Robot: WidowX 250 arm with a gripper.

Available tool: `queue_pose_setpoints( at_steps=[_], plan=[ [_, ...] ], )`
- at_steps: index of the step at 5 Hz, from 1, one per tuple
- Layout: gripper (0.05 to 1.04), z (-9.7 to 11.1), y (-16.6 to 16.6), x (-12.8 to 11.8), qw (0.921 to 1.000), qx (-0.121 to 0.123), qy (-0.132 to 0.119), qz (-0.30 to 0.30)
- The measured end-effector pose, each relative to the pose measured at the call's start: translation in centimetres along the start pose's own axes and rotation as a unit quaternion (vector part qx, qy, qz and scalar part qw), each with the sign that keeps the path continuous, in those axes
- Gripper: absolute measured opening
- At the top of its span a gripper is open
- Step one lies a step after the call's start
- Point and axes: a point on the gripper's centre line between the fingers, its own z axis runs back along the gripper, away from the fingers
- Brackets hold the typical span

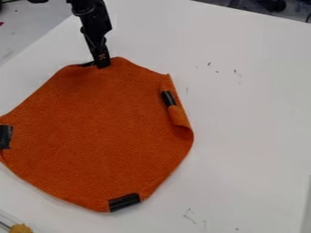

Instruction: Unfold the cloth from bottom right to top left

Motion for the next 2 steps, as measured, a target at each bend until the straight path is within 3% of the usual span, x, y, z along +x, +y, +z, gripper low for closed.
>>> queue_pose_setpoints(
  at_steps=[1, 2],
  plan=[
    [1.005, 2.5, -1.3, 1.4, 0.9994, -0.004, 0.020, 0.029],
    [1.000, 3.6, -5.0, 2.3, 0.9962, -0.034, 0.038, 0.071]
  ],
)
